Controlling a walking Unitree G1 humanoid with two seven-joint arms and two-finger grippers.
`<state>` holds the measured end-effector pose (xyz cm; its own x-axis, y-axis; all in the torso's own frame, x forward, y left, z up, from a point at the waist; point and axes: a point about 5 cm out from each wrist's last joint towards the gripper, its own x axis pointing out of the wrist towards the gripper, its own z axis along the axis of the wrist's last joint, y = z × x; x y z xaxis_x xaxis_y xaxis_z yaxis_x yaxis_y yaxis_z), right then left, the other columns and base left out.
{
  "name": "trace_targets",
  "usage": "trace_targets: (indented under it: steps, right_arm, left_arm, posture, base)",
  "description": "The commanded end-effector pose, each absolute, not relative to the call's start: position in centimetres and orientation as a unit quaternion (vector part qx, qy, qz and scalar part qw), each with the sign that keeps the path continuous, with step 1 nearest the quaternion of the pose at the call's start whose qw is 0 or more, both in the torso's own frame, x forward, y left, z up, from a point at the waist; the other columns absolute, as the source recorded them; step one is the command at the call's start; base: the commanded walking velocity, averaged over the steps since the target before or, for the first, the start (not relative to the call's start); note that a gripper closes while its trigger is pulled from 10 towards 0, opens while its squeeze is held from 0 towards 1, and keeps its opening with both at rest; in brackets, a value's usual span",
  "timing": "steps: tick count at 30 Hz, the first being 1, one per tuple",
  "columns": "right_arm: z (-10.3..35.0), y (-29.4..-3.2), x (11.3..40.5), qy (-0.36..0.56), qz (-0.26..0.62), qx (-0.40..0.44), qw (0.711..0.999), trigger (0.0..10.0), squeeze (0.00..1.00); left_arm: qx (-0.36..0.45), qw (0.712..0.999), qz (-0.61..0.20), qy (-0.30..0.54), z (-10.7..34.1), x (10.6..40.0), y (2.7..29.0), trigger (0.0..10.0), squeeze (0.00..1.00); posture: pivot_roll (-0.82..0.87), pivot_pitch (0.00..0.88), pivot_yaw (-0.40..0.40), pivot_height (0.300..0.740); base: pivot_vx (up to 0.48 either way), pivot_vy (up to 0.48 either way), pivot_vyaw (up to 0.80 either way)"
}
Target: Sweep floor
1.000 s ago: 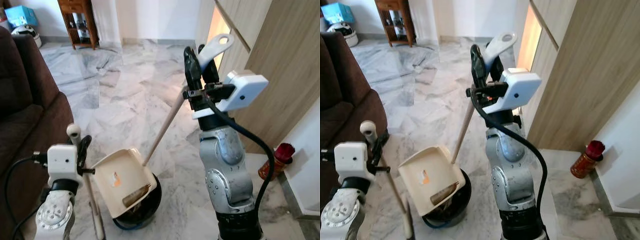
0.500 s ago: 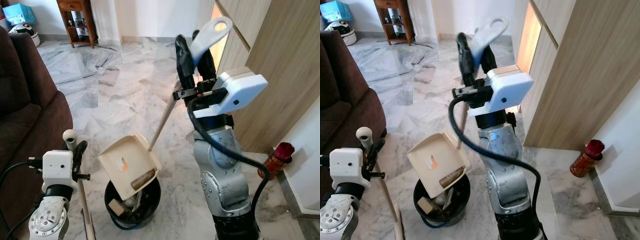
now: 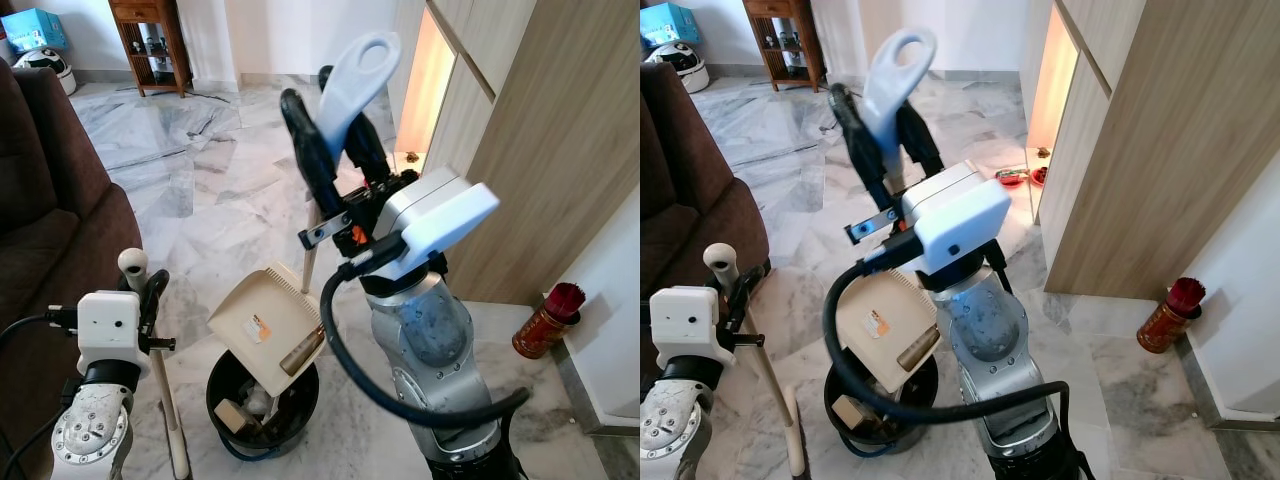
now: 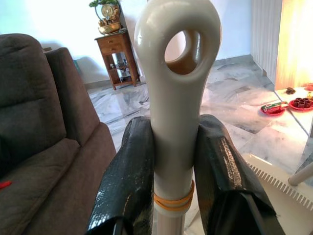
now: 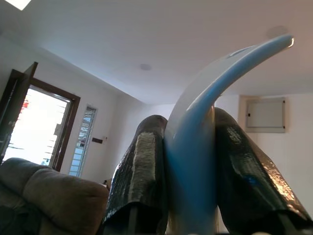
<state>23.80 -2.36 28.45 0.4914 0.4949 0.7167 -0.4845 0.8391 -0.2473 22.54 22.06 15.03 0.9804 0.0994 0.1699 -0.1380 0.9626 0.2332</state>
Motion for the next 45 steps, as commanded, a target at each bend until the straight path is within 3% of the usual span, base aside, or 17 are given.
trace_targets:
  steps: [1,23,45]
  right_arm:
    - [30.3,-2.6,22.1,-0.475,0.284,0.002,0.833,10.0,0.00]
    - [30.9,-1.4,20.4,-0.518,0.301,-0.033,0.800,10.0,0.00]
    - [30.2,-0.8,20.4,-0.503,0.331,-0.047,0.797,10.0,0.00]
  left_arm:
    - [0.134,0.984,0.063,-0.100,15.8,22.6,22.3,10.0,0.00]
    - [0.130,0.984,0.060,-0.105,15.9,22.7,22.1,10.0,0.00]
    - [0.128,0.984,0.062,-0.107,16.0,22.8,22.0,10.0,0.00]
  posture:
    - [0.06,0.077,0.014,0.740]
    - [0.07,0.073,0.008,0.740]
    - [0.06,0.074,0.003,0.740]
  base:
    - [0.000,0.000,0.00]
    - [0.000,0.000,0.00]
    - [0.000,0.000,0.00]
